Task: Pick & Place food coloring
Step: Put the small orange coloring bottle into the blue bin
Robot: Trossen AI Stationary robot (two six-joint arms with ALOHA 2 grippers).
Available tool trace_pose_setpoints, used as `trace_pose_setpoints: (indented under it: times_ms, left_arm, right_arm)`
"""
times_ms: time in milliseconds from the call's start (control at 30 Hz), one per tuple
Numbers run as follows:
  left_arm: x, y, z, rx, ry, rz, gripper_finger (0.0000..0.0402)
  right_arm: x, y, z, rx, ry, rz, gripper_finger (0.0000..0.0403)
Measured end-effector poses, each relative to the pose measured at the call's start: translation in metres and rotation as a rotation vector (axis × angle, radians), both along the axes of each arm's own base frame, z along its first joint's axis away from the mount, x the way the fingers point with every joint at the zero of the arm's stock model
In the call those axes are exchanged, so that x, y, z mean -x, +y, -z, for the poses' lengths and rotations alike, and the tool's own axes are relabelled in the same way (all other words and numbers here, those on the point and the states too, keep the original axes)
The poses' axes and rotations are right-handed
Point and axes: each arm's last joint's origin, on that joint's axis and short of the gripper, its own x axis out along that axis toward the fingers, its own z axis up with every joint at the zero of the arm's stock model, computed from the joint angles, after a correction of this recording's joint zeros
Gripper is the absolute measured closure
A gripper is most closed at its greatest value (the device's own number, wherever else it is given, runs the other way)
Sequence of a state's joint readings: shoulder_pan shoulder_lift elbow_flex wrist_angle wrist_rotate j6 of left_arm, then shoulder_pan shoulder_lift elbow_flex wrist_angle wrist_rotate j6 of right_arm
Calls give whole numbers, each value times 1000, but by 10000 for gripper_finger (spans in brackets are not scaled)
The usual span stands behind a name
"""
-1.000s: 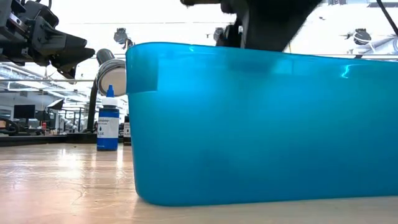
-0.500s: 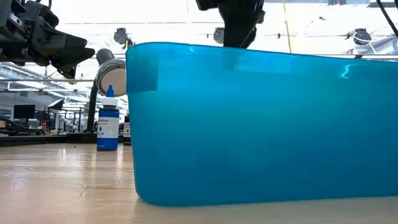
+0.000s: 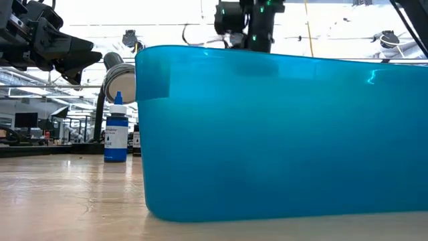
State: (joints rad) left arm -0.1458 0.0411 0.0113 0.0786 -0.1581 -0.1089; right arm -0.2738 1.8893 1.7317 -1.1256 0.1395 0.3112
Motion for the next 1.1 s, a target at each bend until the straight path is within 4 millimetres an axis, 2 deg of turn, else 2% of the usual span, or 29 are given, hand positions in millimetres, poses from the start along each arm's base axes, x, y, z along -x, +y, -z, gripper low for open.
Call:
trace_pose_setpoints:
  times_ms: [333,600,900,1100]
  left_arm:
    - [0,0,0,0,0,0,249]
    - [0,0,0,0,0,0,249]
    - [0,0,0,0,0,0,249]
    - [0,0,0,0,0,0,249]
  right_arm:
    - [19,-33,58,-58,11,41,189]
    - [32,-41,91,-55,6,65,192]
    - [32,-41,109,-42,-20,54,193]
    - [30,-43,110,-32,-31,36,193]
